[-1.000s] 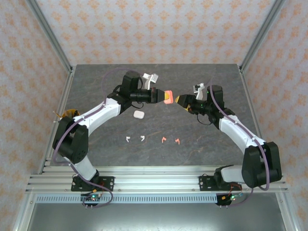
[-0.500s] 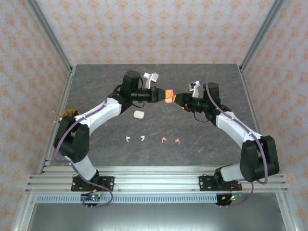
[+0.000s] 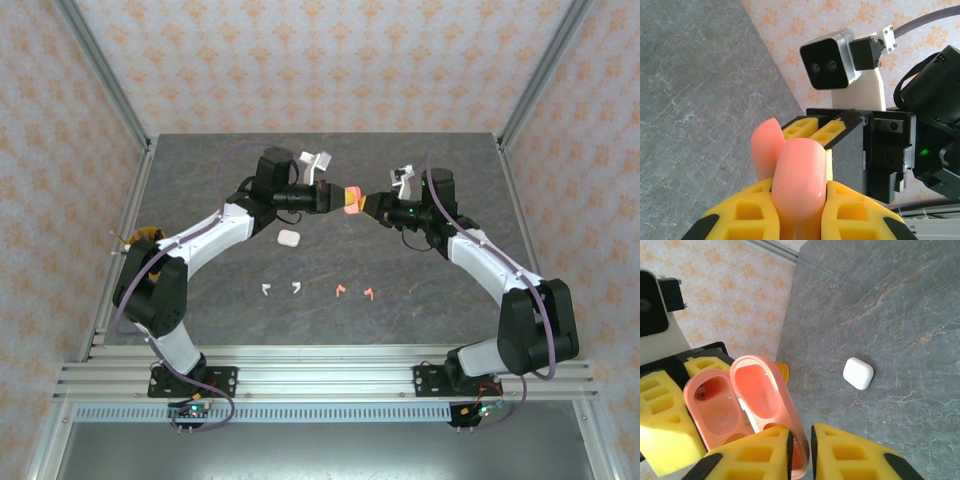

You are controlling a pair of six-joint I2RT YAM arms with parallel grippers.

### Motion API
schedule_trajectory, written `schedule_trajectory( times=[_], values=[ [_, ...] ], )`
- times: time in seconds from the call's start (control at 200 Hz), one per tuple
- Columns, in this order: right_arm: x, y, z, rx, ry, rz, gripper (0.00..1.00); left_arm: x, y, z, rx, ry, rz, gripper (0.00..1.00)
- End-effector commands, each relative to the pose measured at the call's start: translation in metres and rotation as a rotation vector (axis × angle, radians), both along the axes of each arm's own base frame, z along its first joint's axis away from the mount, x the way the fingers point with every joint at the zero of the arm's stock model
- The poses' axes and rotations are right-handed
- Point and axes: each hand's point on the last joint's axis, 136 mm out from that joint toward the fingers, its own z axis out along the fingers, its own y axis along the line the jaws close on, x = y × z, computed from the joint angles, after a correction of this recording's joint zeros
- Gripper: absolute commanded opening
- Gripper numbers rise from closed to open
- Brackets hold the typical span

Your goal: Insert the wireless bluetooth earbuds into the charging case

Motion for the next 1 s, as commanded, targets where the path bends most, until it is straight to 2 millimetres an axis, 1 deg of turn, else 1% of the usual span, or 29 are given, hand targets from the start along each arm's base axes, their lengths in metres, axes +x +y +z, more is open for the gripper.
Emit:
schedule_trajectory(
  times=[0.0, 0.11, 0.15, 0.22, 0.25, 0.325, 0.415, 0.571, 0.751, 0.836, 0.906, 0.996],
  values=[
    [0.008, 0.004, 0.019, 0.016, -0.072, 0.013, 0.14, -0.004, -0.011, 0.017, -0.039, -0.036, -0.047, 0.0],
    [0.008, 0.003, 0.019, 0.008, -0.076, 0.012, 0.09, -0.002, -0.011, 0.014, -0.031, -0.031, -0.037, 0.01],
    [0.008, 0.003, 0.019, 0.003, -0.075, 0.012, 0.08, -0.001, -0.01, 0.014, -0.025, -0.03, -0.031, 0.09],
    [0.009, 0.002, 0.018, -0.012, -0.076, 0.013, 0.05, 0.0, -0.009, 0.012, -0.014, -0.029, -0.019, 0.29],
    [0.009, 0.002, 0.018, -0.019, -0.077, 0.013, 0.03, 0.001, -0.009, 0.011, -0.009, -0.029, -0.015, 0.36],
    [0.009, 0.001, 0.017, -0.04, -0.079, 0.015, 0.01, 0.002, -0.007, 0.011, -0.001, -0.031, -0.006, 0.48],
    [0.01, 0.0, 0.015, -0.062, -0.076, 0.017, 0.0, 0.004, -0.005, 0.012, 0.012, -0.035, 0.006, 0.6],
    [0.012, -0.002, 0.009, -0.101, -0.071, 0.018, 0.0, 0.007, 0.004, 0.017, 0.032, -0.048, 0.028, 0.7],
    [0.008, -0.008, 0.001, -0.211, -0.076, 0.045, 0.0, 0.012, 0.025, 0.026, 0.082, -0.079, 0.046, 0.8],
    [0.004, -0.013, -0.001, -0.294, -0.098, 0.079, 0.0, 0.009, 0.032, 0.026, 0.151, -0.09, 0.009, 0.83],
    [0.0, -0.017, 0.0, -0.354, -0.125, 0.117, 0.0, 0.004, 0.035, 0.025, 0.217, -0.097, -0.044, 0.84],
    [-0.006, -0.019, 0.003, -0.404, -0.166, 0.168, 0.0, -0.005, 0.036, 0.016, 0.272, -0.067, -0.134, 0.84]
  ],
)
